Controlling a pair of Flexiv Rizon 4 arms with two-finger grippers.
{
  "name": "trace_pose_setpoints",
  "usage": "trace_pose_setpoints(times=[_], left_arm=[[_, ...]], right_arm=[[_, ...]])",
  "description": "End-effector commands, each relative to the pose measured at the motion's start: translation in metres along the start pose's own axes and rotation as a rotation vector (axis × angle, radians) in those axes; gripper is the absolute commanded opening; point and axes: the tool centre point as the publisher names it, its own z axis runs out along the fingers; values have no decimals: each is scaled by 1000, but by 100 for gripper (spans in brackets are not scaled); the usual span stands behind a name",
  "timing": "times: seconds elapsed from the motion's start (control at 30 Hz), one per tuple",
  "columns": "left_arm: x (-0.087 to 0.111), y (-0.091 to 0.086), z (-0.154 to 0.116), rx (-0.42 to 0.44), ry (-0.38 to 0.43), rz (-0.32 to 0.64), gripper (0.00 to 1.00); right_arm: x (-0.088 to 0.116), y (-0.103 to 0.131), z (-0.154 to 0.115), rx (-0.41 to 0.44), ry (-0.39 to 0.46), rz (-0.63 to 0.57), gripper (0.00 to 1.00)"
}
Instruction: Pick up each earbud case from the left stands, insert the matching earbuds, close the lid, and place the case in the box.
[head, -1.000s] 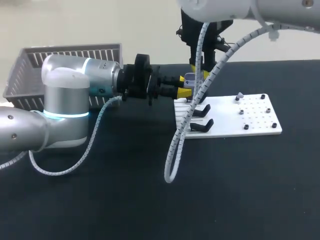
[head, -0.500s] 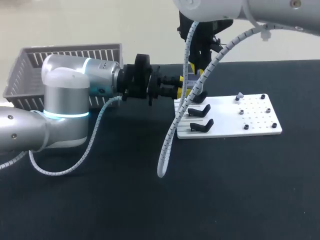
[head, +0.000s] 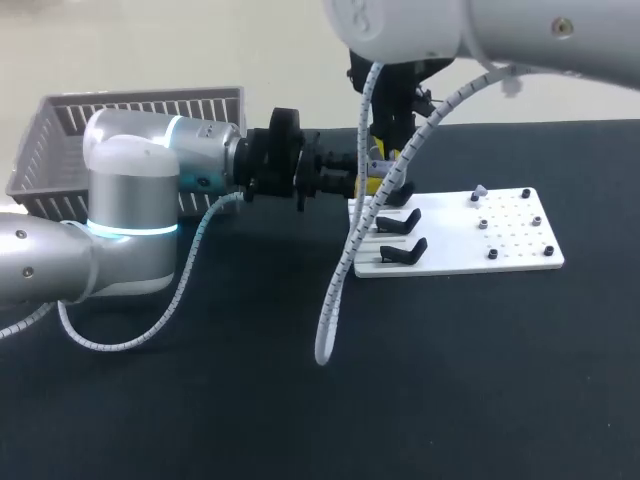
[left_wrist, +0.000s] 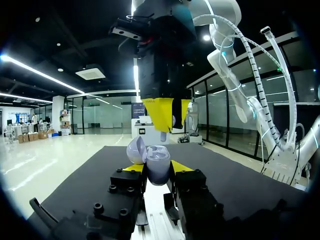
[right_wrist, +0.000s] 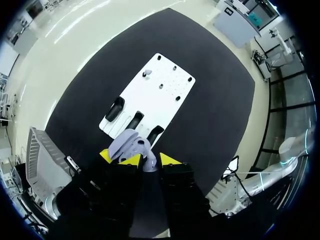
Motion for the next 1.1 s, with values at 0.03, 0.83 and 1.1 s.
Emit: trace_pose_setpoints(times=[0.03,0.83,1.1], left_arm=[[1,0,0,0,-1,1,0],[1,0,0,0,-1,1,0],[1,0,0,0,-1,1,0]], right_arm=[[-1,3,1,2,-8,-6,0],[-12,9,11,-11,17,-18,0],[-13,11,15,-4,33,-19,0]])
